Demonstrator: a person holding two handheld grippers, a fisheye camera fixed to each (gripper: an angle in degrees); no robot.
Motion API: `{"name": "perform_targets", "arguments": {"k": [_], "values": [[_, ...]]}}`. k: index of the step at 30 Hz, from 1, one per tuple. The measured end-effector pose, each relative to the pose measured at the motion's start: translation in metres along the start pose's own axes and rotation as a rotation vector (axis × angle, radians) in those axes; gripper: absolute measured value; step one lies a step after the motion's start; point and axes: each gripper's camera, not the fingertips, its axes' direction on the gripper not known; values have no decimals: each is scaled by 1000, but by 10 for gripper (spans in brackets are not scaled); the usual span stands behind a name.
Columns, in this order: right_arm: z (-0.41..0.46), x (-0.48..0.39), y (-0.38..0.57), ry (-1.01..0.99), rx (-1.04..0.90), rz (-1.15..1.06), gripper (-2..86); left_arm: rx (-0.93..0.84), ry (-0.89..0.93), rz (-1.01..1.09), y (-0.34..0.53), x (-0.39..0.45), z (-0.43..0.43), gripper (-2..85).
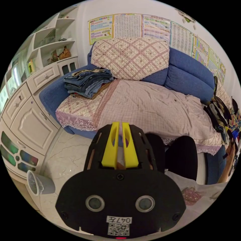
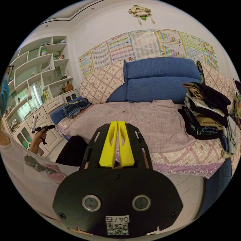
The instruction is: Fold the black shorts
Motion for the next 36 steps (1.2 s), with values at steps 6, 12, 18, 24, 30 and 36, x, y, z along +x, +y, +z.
{"name": "perform_targets", "arguments": {"k": [6, 12, 18, 24, 30, 36], "values": [[14, -22, -29, -29, -19, 42, -7, 2, 13, -10, -52, 17, -60, -7], [55, -56, -82, -90, -41, 1, -8, -16, 64, -17, -115, 44, -100, 10], [106, -94, -139, -164, -85, -55, -9, -2, 84, -35, -182, 60, -146, 42], [163, -135, -192, -266, -125, -97, -10, 56, 91, -21, -254, 70, -198, 68], [243, -189, -263, -496, -125, -152, -11, 134, 44, -6, -369, 54, -252, 80], [348, -263, -320, -744, -145, -225, -10, 184, 28, -79, -499, 19, -273, 89]]}}
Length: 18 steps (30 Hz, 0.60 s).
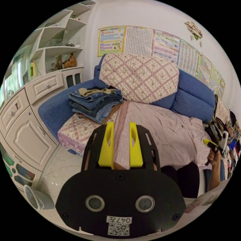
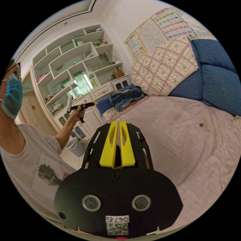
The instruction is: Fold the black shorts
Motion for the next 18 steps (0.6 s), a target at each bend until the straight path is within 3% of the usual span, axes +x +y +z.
{"name": "perform_targets", "arguments": {"k": [6, 13, 18], "values": [[107, 42, -53, -318, 70, 4, -12, 20, -155, -19, -144, -11, 42, 91], [210, 90, -134, -495, 115, 49, -8, -37, -215, -64, -371, -27, 124, 107], [254, 98, -152, -598, 56, 90, -8, -183, -90, -235, -470, -64, 211, 108]]}}
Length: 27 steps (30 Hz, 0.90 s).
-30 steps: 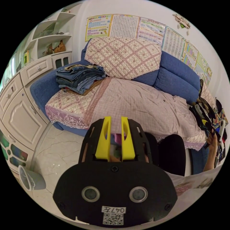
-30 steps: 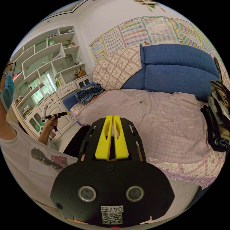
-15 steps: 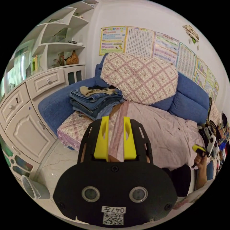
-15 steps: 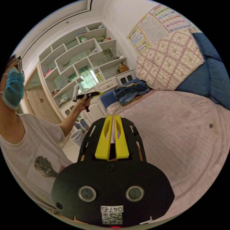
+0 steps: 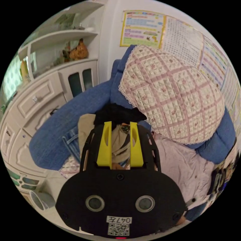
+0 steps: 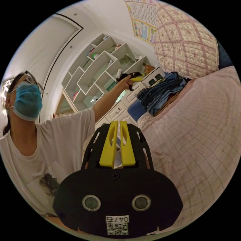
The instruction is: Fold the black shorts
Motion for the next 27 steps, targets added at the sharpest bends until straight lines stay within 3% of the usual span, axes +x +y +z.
{"name": "perform_targets", "arguments": {"k": [8, 11, 14, 18, 23, 27], "values": [[38, 26, -37, -23, -53, 30, -11, -220, -57, -197, -50, -25, 92, 106], [49, 36, -50, -20, -63, 45, -12, -256, 25, -199, -53, -28, 91, 31], [60, 43, -61, -9, -89, 52, -12, -179, 111, -203, -42, -29, 75, -4], [67, 52, -73, -9, -92, 56, -12, 53, 296, -229, -4, -32, 23, -9], [69, 57, -86, 8, -79, 52, -9, 145, 410, 85, 71, 19, -65, -10], [64, 58, -92, 91, -42, 66, 22, 173, 562, 358, 212, 69, -136, -10]]}}
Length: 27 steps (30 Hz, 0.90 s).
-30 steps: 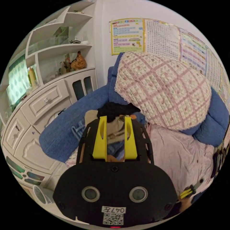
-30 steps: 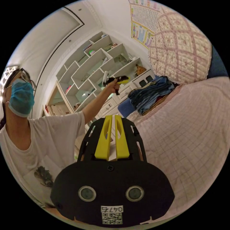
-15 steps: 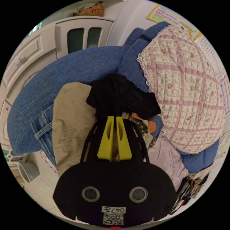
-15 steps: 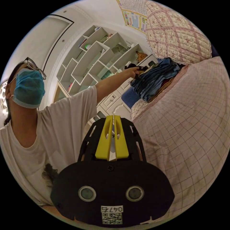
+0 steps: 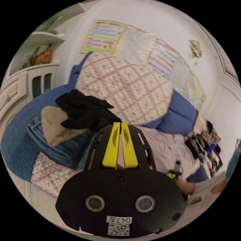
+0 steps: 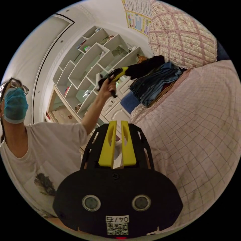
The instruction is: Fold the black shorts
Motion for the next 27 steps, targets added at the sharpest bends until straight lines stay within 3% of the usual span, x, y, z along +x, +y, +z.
{"name": "perform_targets", "arguments": {"k": [5, 7, 10, 13, 17, 21, 27], "values": [[-10, 0, 0, 87, 62, 63, 110, -24, 118, 64, 136, 103, -9, -10], [-14, -1, 2, 121, 60, 83, 132, -66, 109, -22, 203, 127, 11, -9], [-25, -7, 6, 210, 75, 78, 135, -270, 181, -98, 280, 150, 51, -6], [-42, -12, 15, 275, 105, 91, 126, -430, 146, -37, 337, 177, 63, 17], [-53, -11, 24, 281, 111, 130, 117, -372, 89, 25, 365, 190, 31, 55], [-54, -11, 28, 300, 73, 147, 113, -209, -201, 89, 365, 186, 1, 81], [-71, -11, 43, 271, 82, 186, 111, -364, -320, 225, 359, 161, 83, 143]]}}
